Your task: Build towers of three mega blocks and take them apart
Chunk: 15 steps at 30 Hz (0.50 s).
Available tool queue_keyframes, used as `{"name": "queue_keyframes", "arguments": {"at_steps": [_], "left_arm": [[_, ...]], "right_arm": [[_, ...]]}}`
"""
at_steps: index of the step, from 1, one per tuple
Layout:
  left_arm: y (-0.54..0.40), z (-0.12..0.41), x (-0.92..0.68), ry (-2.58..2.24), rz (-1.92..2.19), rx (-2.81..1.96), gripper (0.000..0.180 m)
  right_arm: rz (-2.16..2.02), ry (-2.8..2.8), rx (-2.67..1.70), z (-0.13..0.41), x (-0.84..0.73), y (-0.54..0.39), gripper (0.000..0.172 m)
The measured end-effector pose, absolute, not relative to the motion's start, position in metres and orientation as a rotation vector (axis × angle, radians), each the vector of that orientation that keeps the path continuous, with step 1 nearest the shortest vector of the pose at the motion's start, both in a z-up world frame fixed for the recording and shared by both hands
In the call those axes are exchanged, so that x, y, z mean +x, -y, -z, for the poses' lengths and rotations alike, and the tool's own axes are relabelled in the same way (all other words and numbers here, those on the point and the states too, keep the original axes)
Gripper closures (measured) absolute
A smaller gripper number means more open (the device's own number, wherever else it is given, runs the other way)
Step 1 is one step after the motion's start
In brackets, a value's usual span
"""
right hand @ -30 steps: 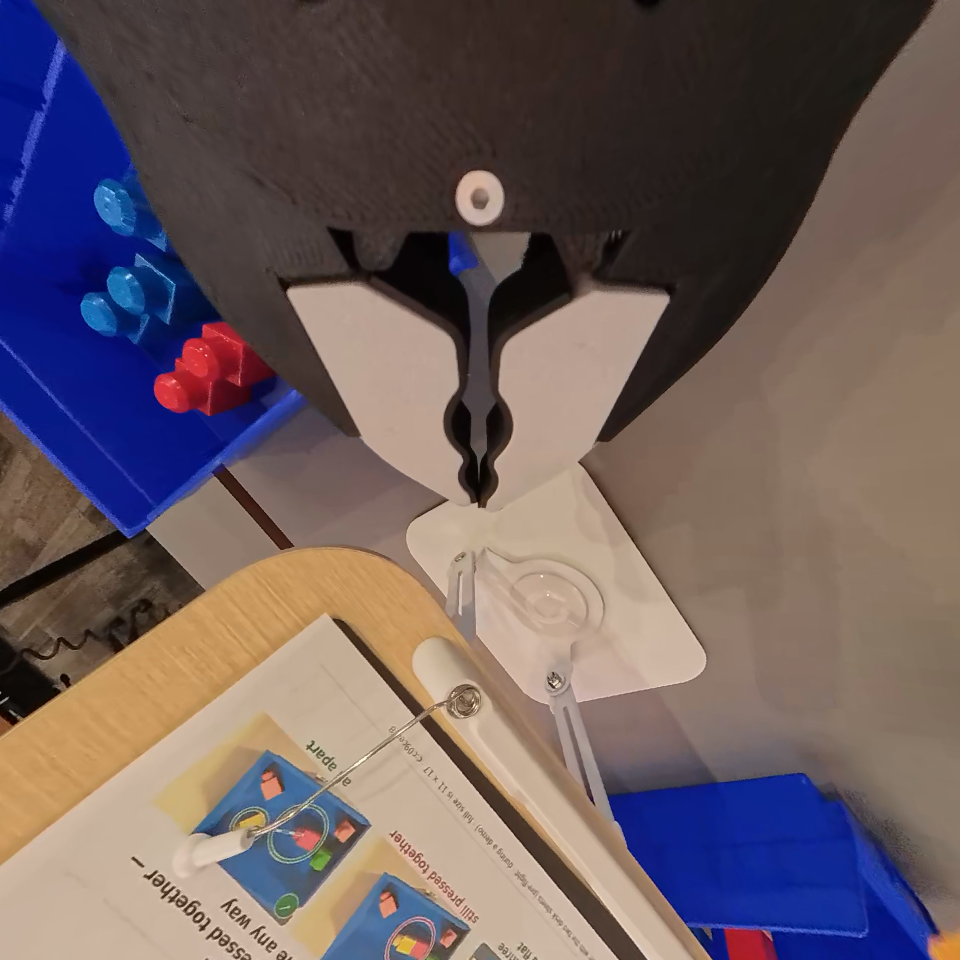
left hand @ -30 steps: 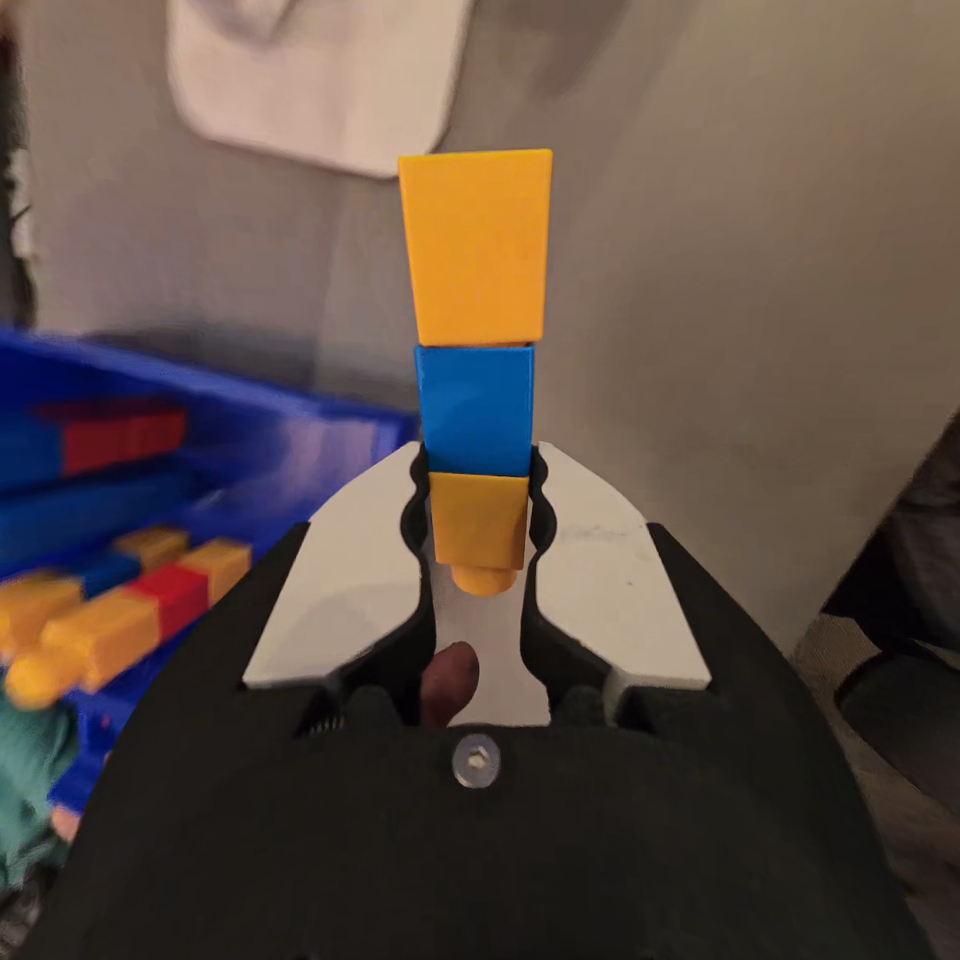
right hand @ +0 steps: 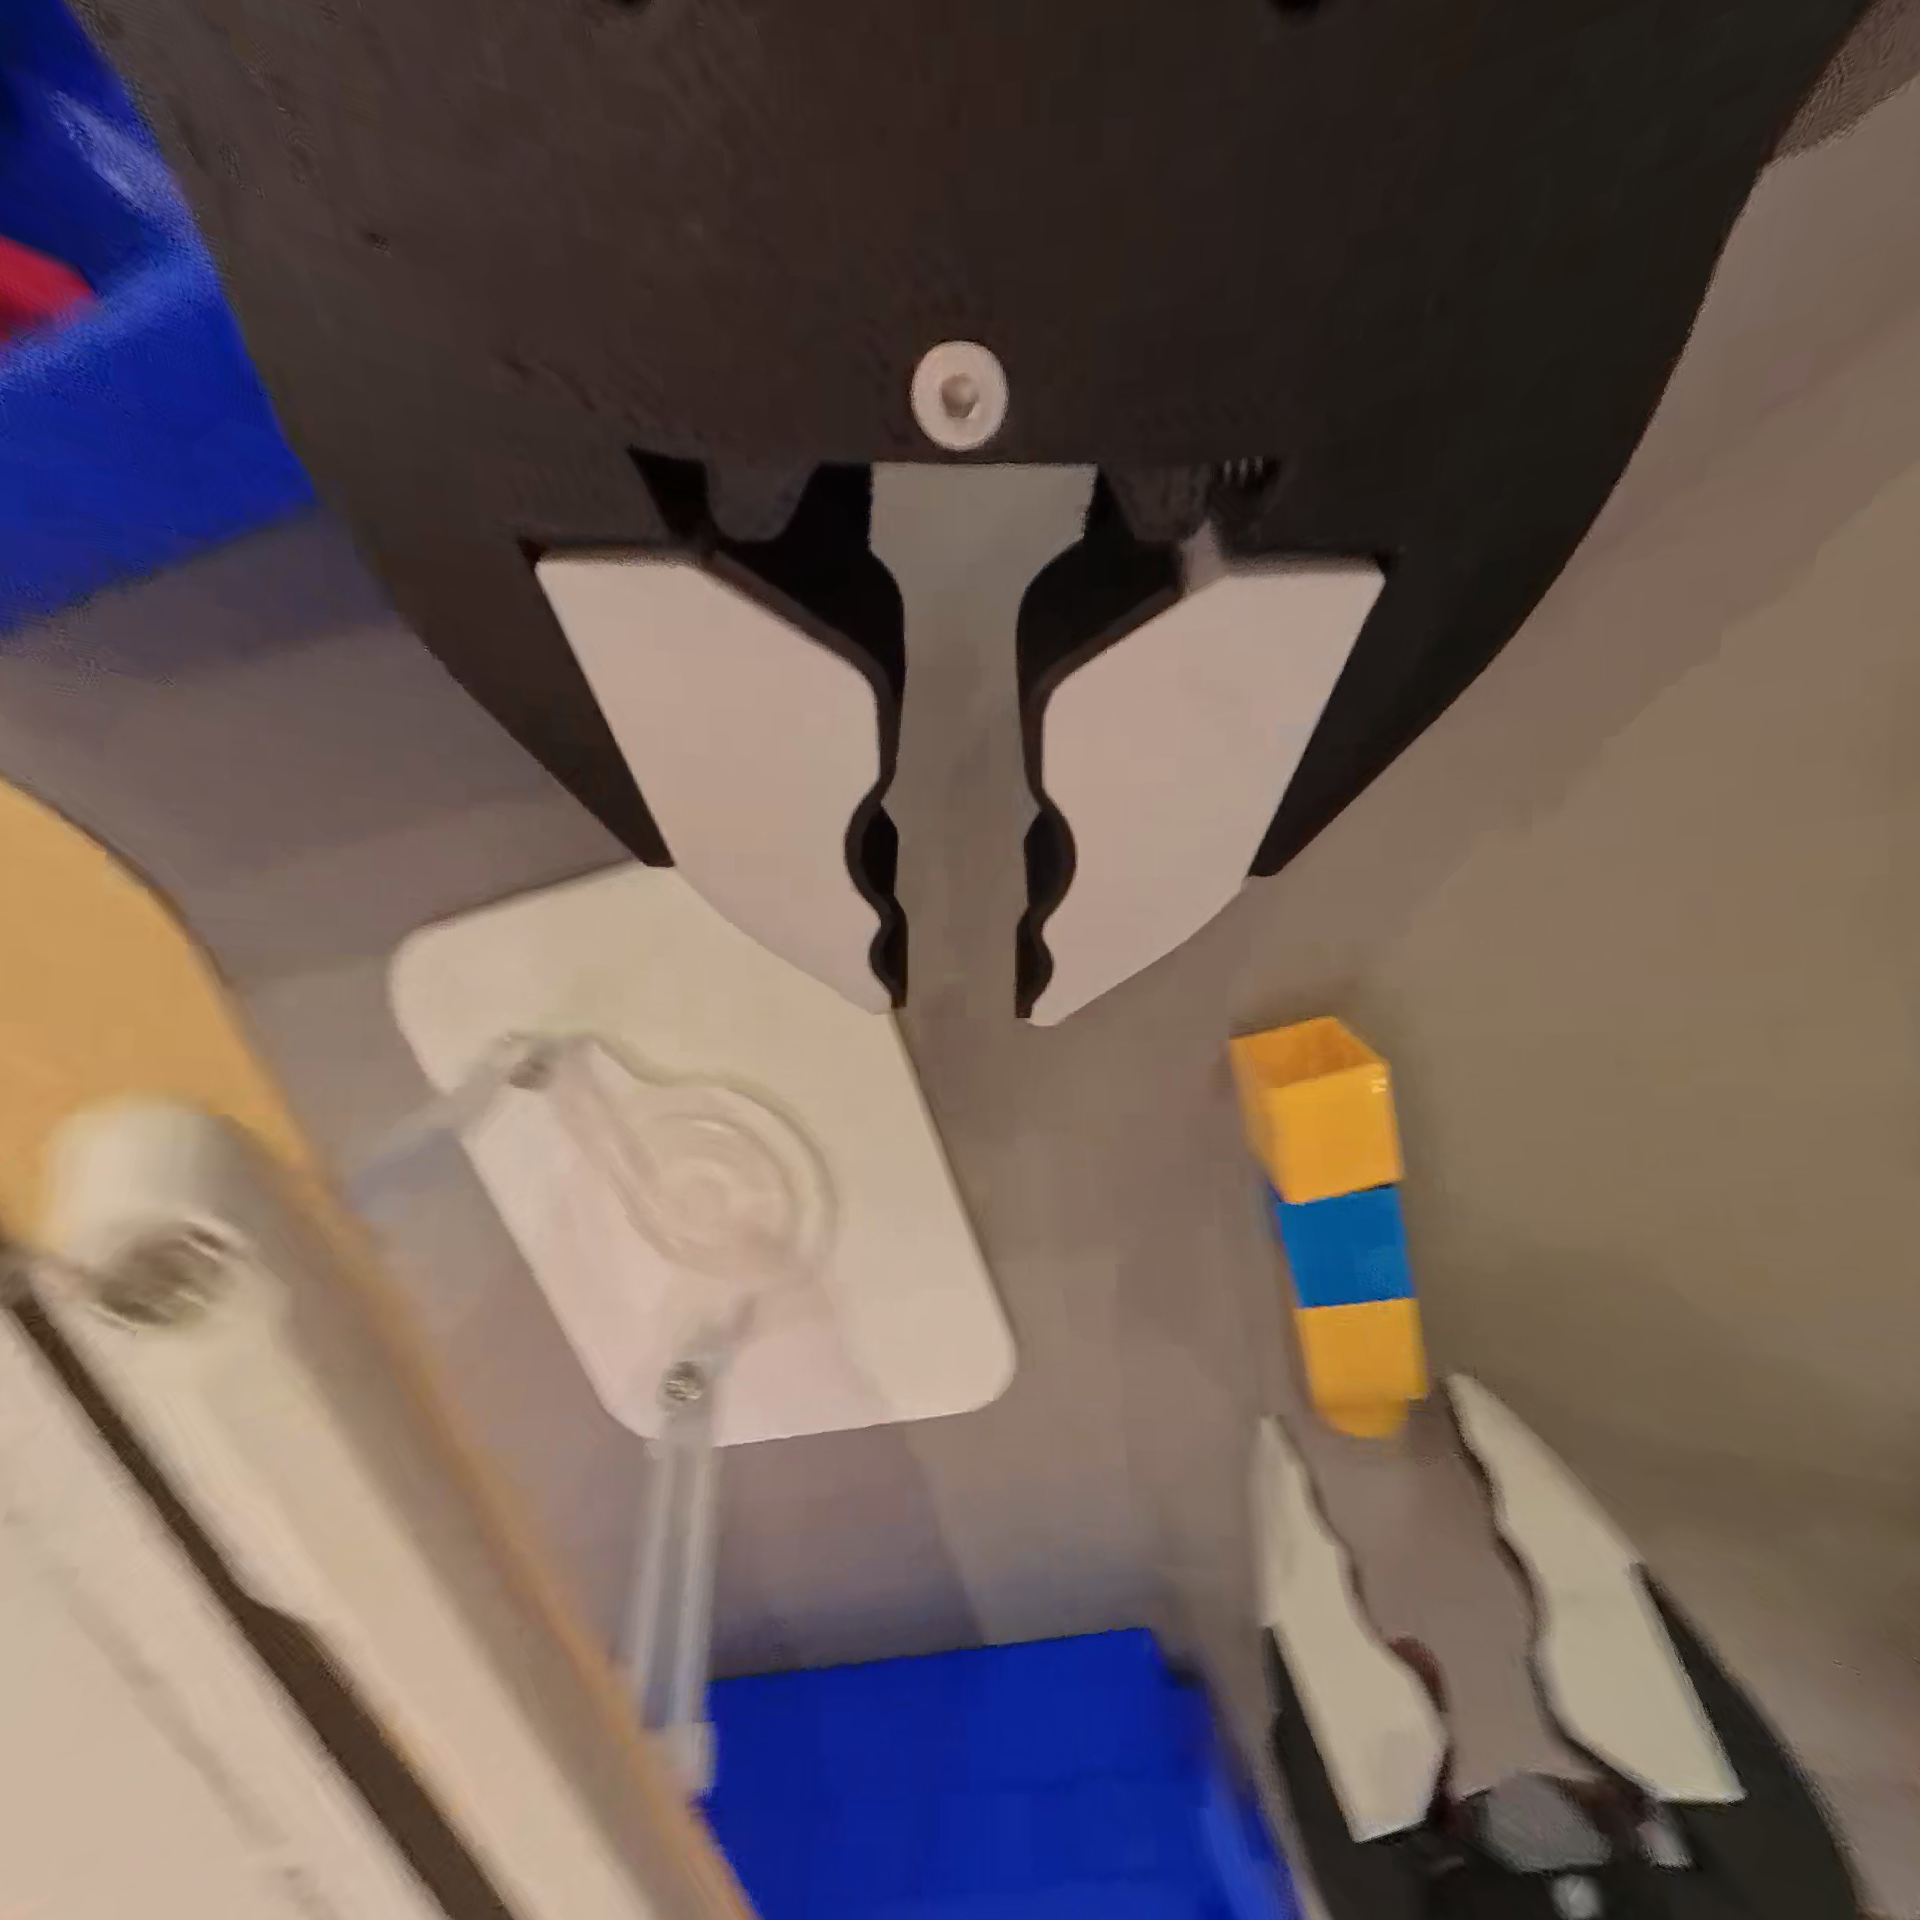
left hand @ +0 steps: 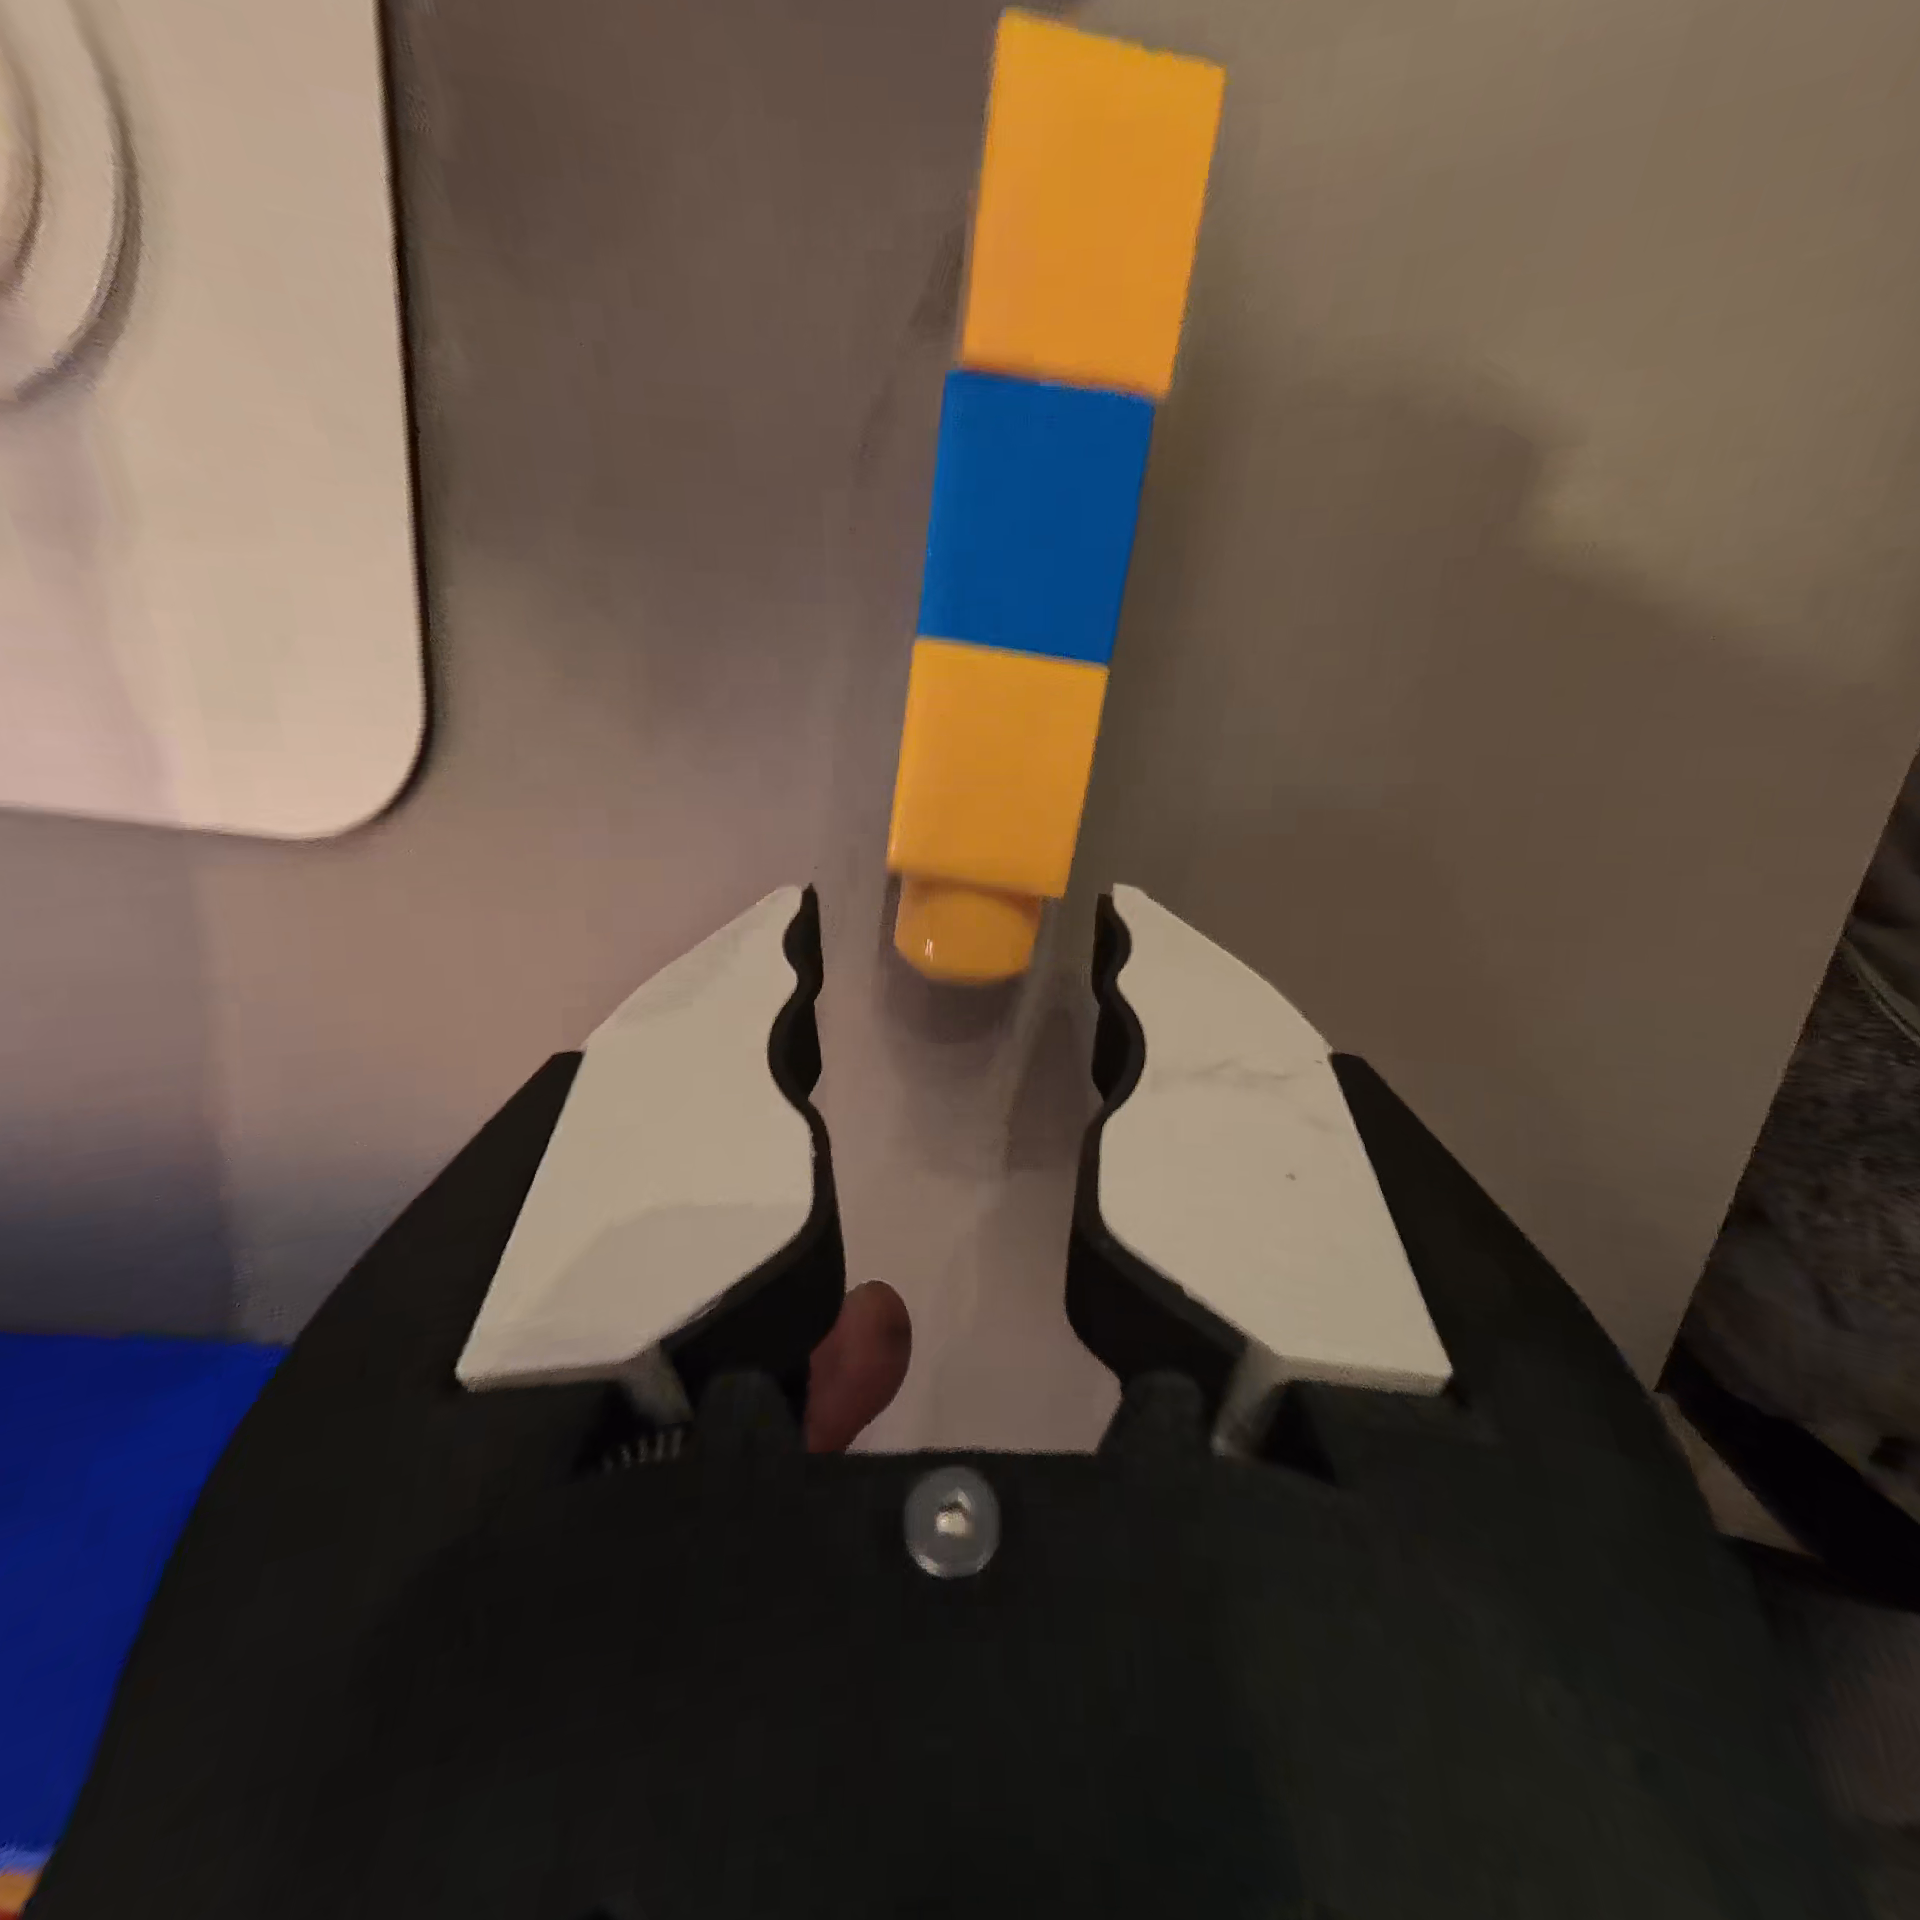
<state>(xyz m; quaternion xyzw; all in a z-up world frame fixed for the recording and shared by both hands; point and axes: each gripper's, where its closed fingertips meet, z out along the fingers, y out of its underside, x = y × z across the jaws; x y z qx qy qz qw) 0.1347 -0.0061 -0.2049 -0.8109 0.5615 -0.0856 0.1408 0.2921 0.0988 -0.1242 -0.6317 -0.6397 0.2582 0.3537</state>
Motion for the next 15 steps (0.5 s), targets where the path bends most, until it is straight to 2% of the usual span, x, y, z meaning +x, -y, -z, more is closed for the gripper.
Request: {"name": "queue_keyframes", "arguments": {"at_steps": [9,13,15], "left_arm": [[0.016,0.223,0.108,-1.449,0.276,-2.352,0.137],[0.019,0.221,0.103,-1.411,0.296,-2.347,0.138],[0.019,0.221,0.103,-1.399,0.307,-2.339,0.138]], "right_arm": [[-0.49,2.127,-1.619,0.183,0.226,-0.02,0.127],[-0.351,2.259,-1.687,0.209,0.224,-0.015,0.124],[-0.328,2.311,-1.705,0.22,0.224,-0.013,0.129]]}}
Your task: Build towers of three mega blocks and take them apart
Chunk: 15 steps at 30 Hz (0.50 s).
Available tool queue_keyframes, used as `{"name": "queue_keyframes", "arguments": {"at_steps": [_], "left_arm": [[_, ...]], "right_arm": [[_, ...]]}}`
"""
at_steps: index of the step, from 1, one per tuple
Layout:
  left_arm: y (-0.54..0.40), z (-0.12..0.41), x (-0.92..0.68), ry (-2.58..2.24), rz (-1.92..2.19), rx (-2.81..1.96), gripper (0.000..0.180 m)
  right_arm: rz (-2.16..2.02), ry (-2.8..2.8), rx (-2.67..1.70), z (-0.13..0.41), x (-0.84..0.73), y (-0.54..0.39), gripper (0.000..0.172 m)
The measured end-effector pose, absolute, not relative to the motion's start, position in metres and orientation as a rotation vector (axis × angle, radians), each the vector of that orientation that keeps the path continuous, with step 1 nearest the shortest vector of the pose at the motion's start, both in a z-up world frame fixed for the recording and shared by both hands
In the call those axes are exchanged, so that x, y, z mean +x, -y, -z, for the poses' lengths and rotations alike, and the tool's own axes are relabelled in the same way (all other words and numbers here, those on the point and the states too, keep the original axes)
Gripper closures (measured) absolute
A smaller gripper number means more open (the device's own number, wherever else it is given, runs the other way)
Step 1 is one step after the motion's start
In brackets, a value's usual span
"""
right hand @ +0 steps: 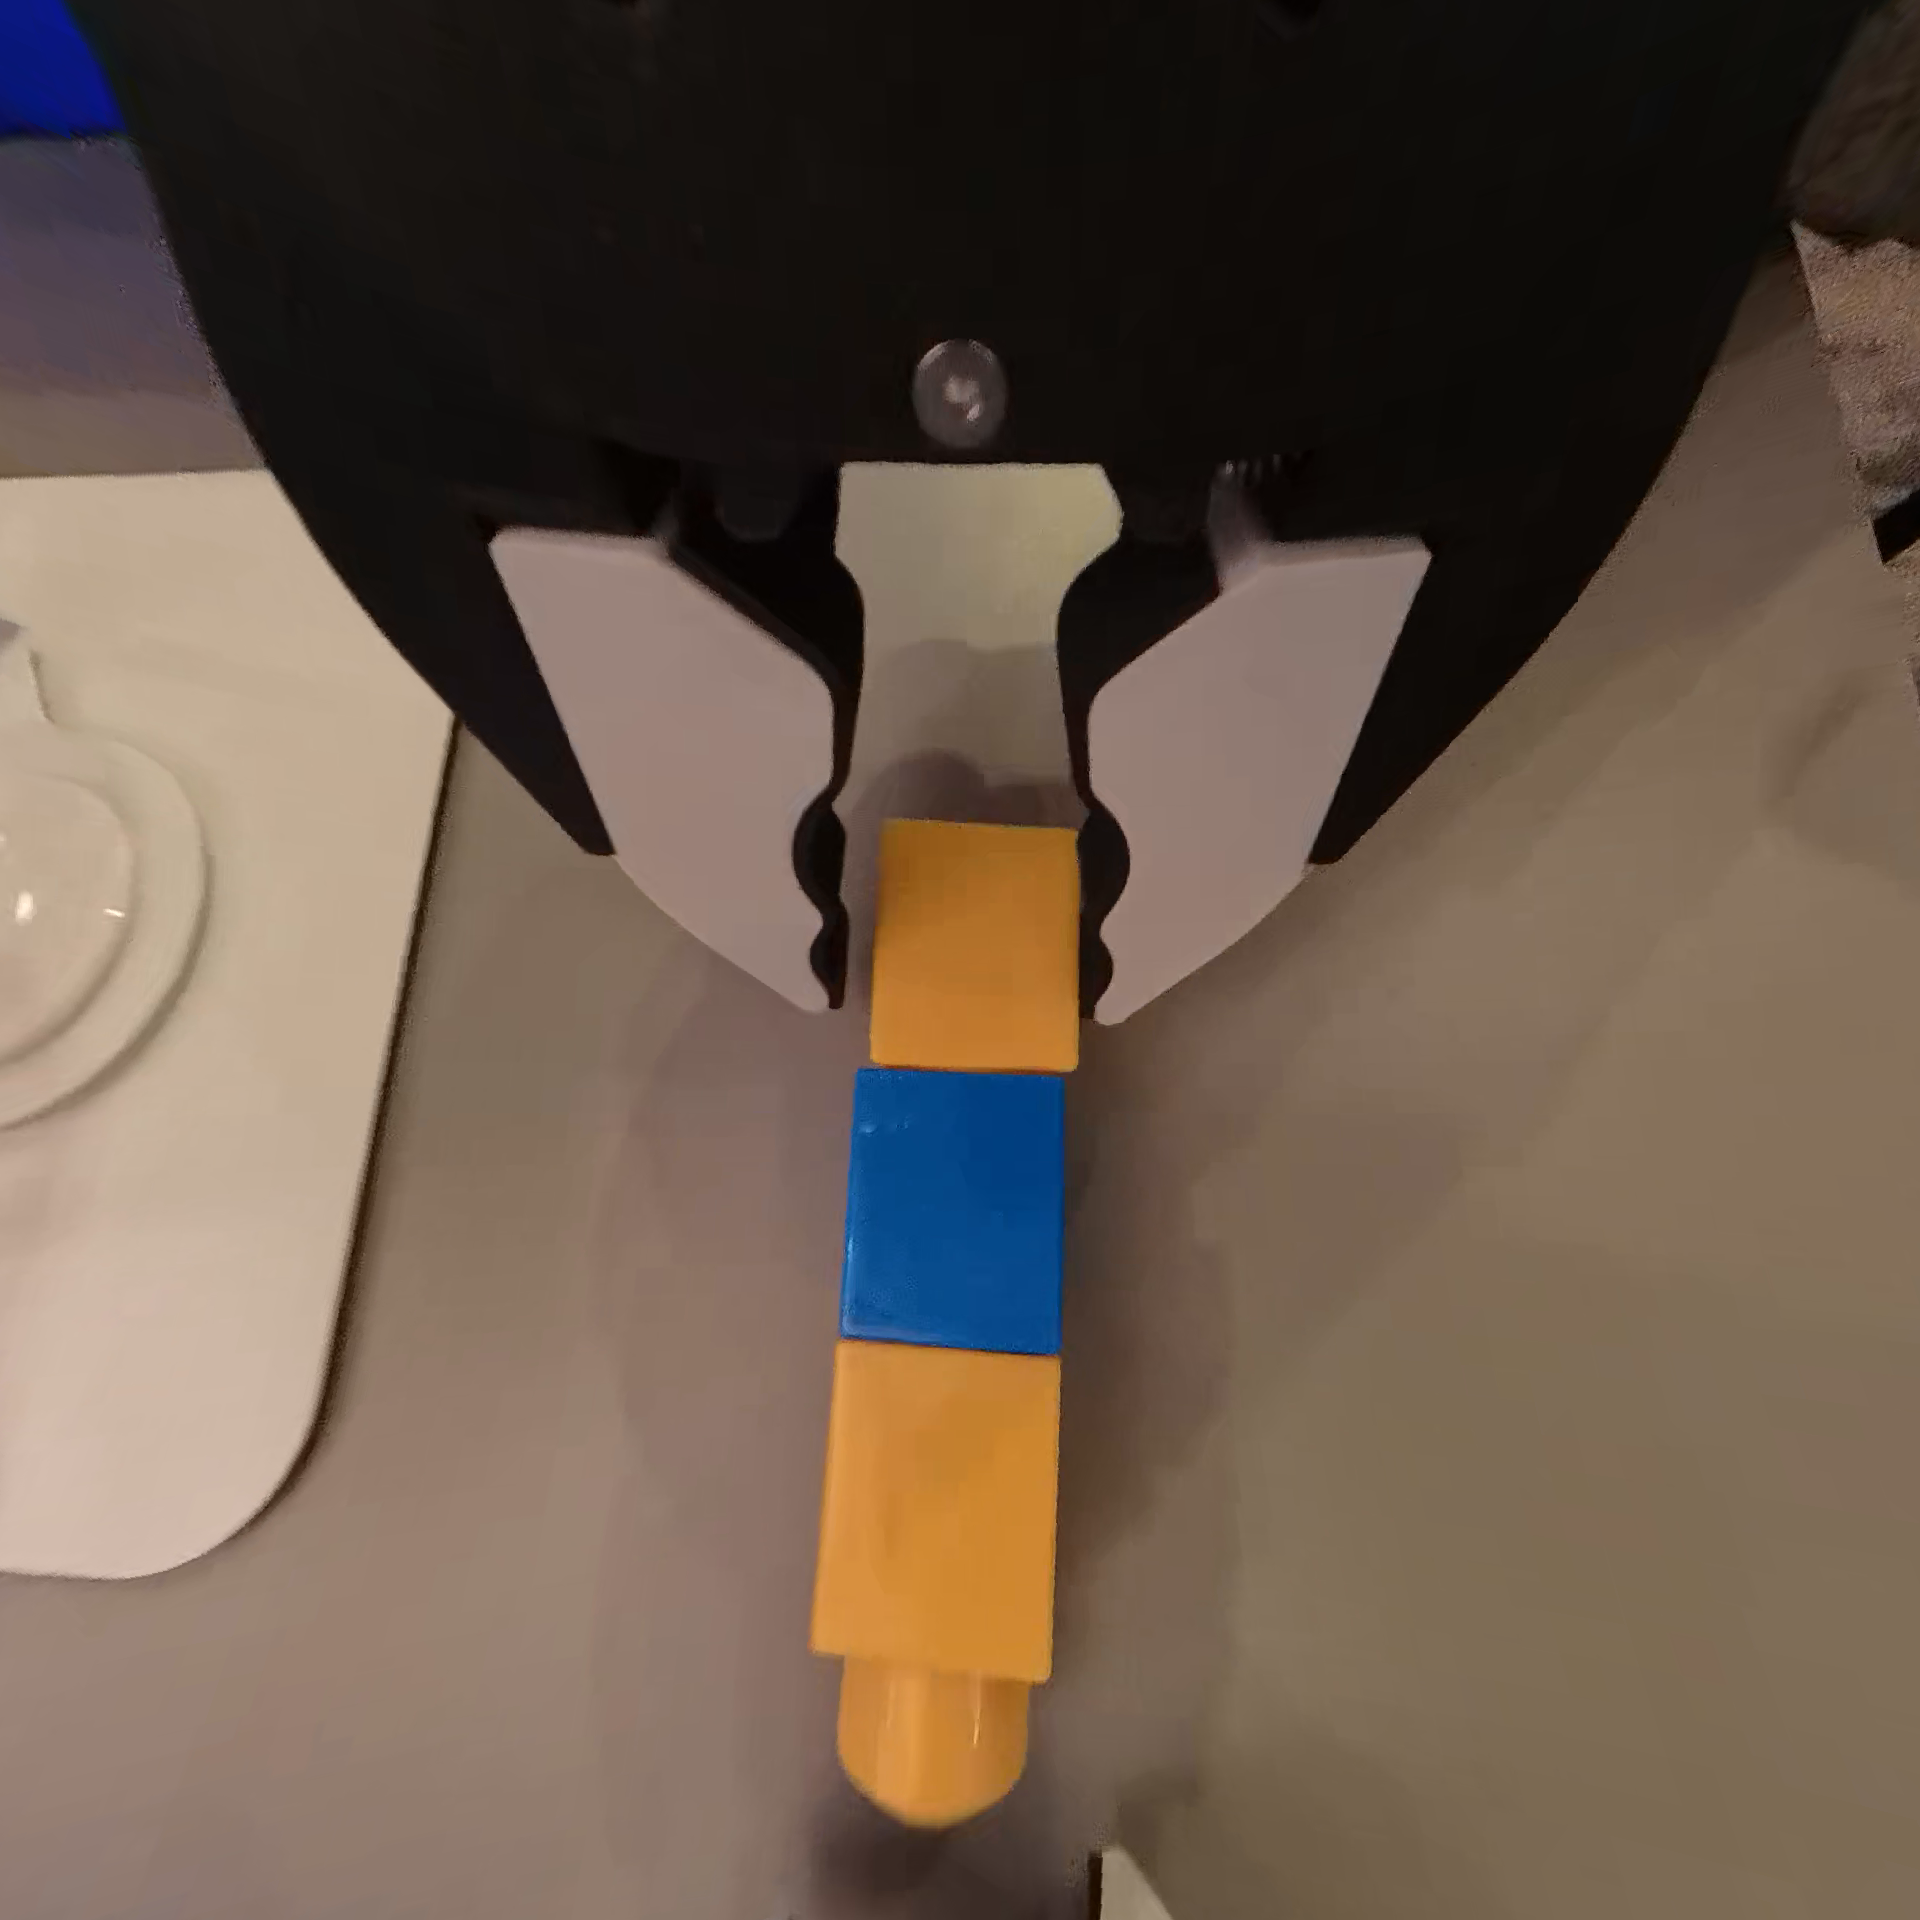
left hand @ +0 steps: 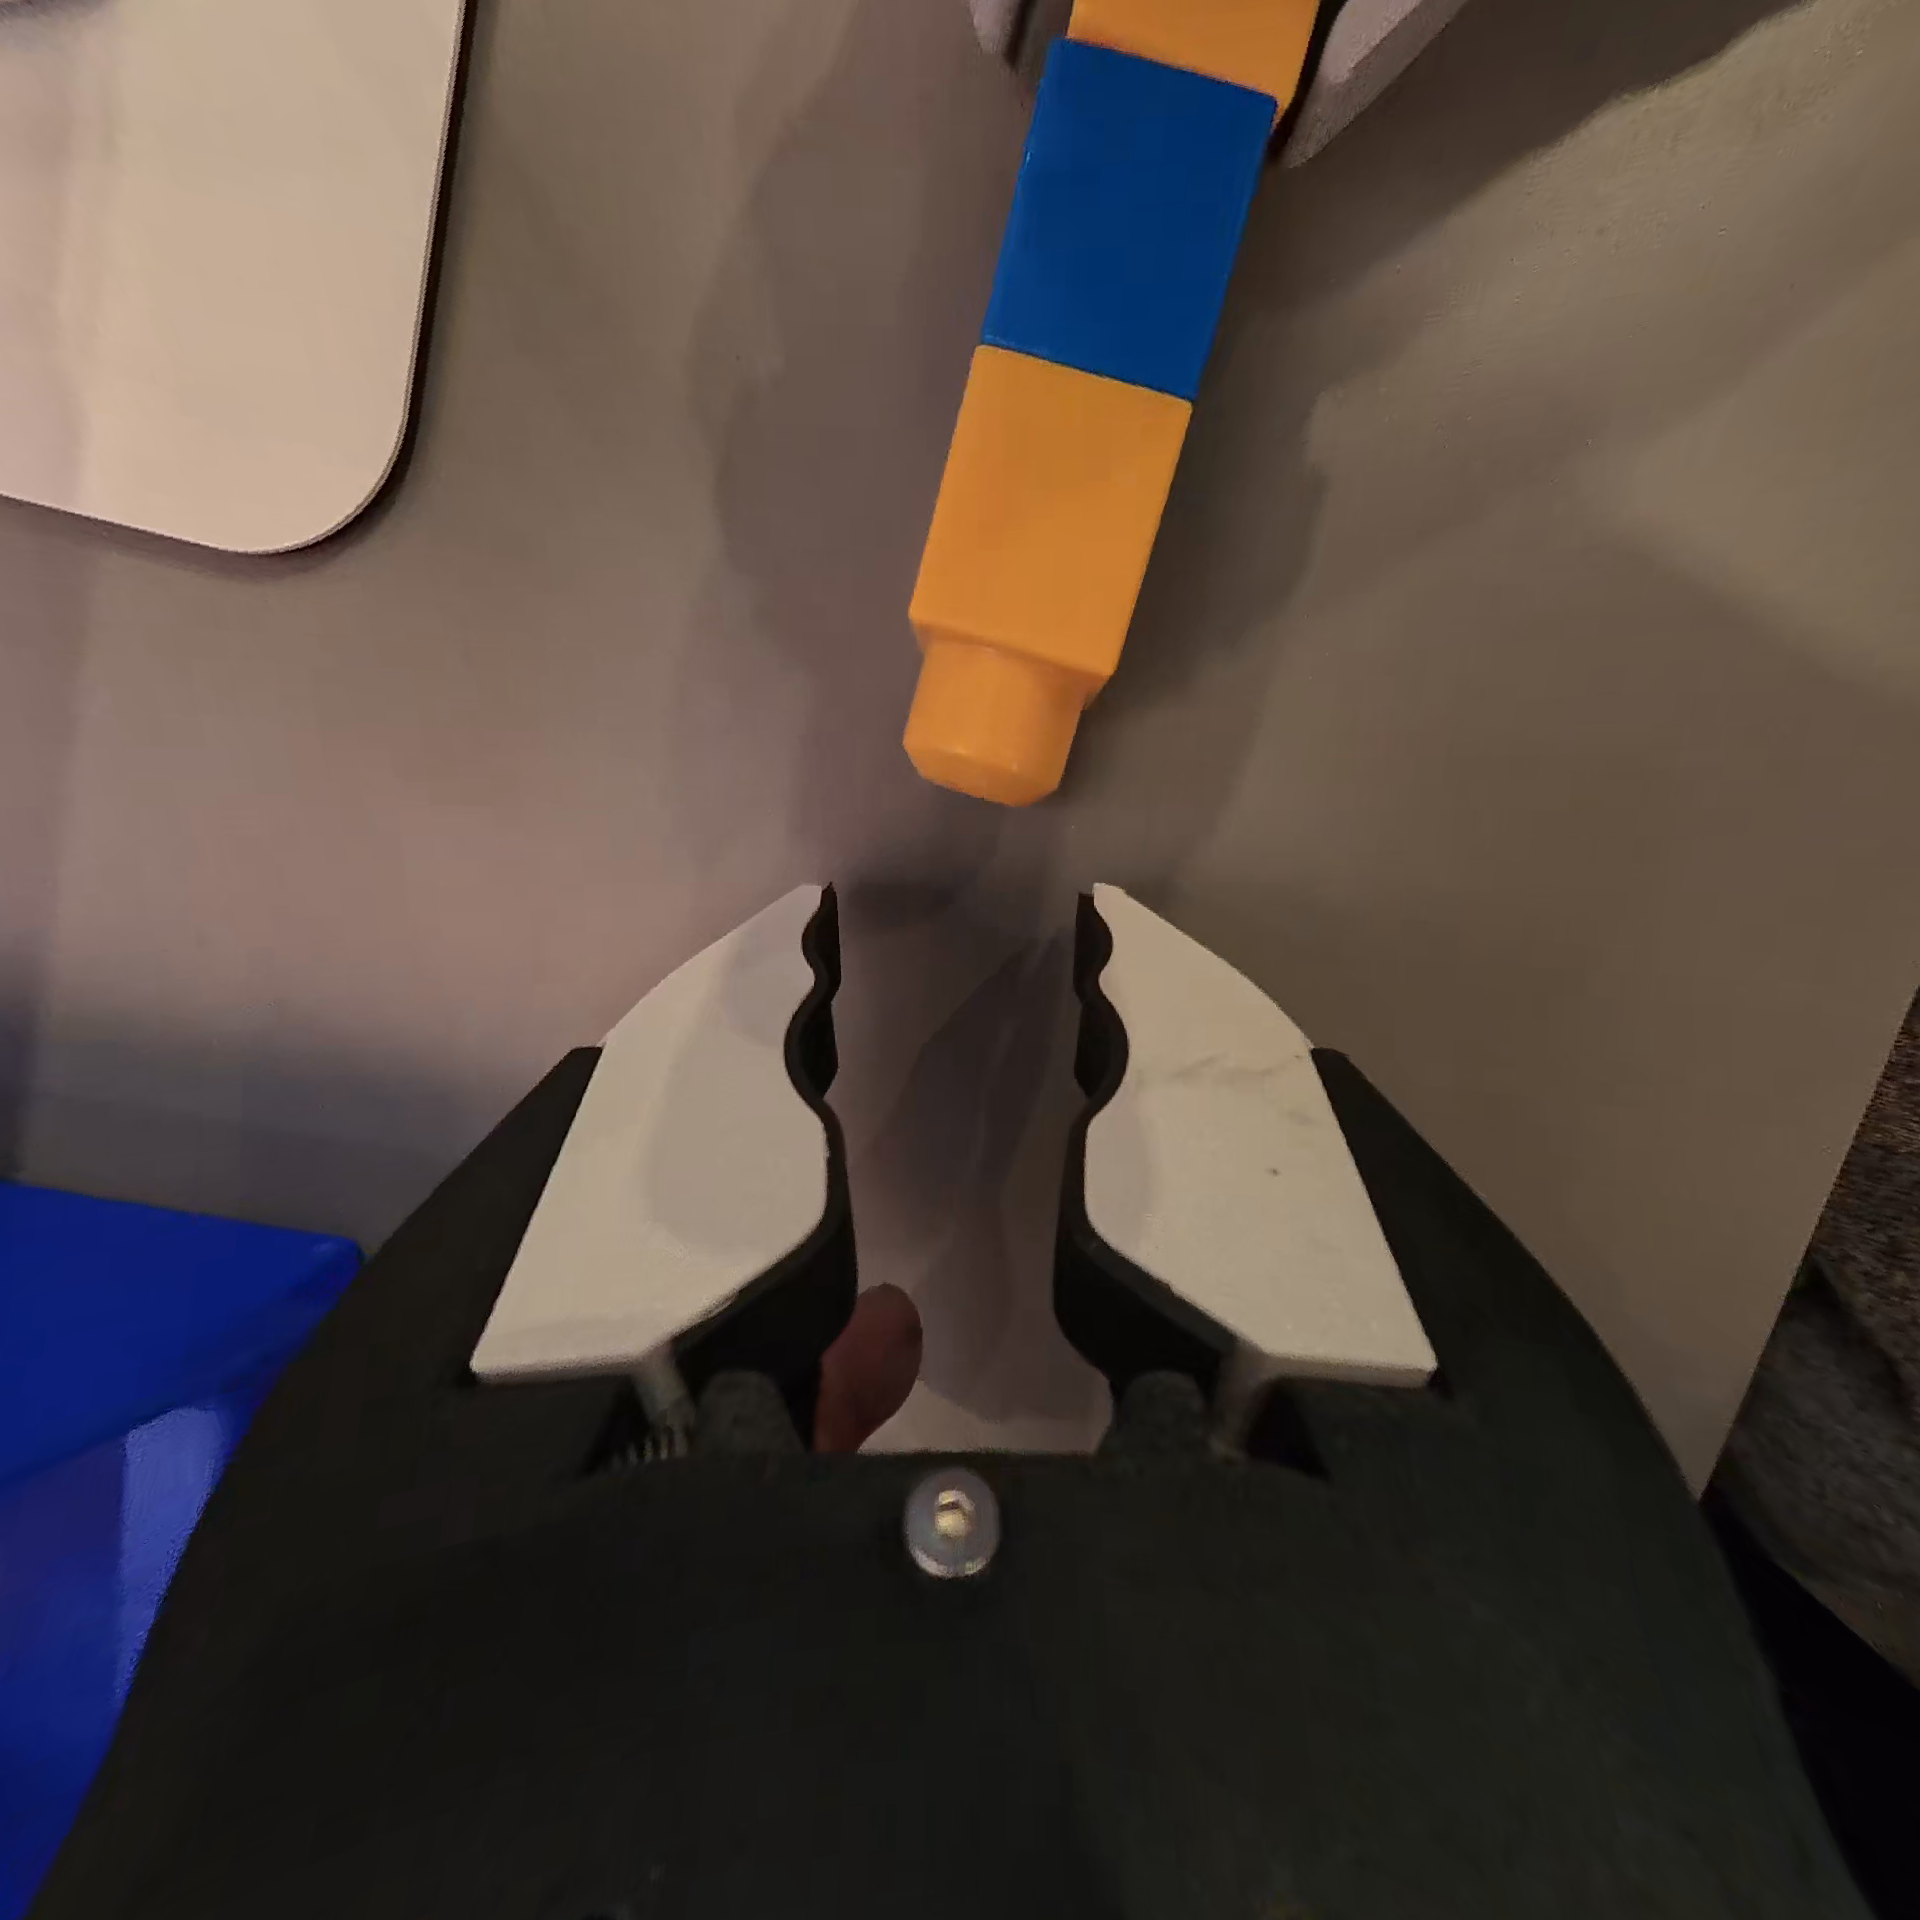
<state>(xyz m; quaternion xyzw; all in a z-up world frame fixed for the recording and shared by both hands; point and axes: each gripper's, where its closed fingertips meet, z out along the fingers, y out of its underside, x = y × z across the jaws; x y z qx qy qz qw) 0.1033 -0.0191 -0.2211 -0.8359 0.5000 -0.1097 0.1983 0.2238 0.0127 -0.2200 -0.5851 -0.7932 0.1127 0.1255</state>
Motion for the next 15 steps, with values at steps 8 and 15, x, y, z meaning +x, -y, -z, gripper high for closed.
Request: {"name": "queue_keyframes", "arguments": {"at_steps": [8,15], "left_arm": [[0.013,0.212,0.102,-1.274,0.398,-2.281,0.137],[0.003,0.167,0.14,-1.101,0.692,-1.986,0.122]], "right_arm": [[-0.746,2.028,-1.687,0.191,0.205,-0.02,0.135],[-1.416,1.509,-1.473,0.11,0.195,-0.022,0.136]]}}
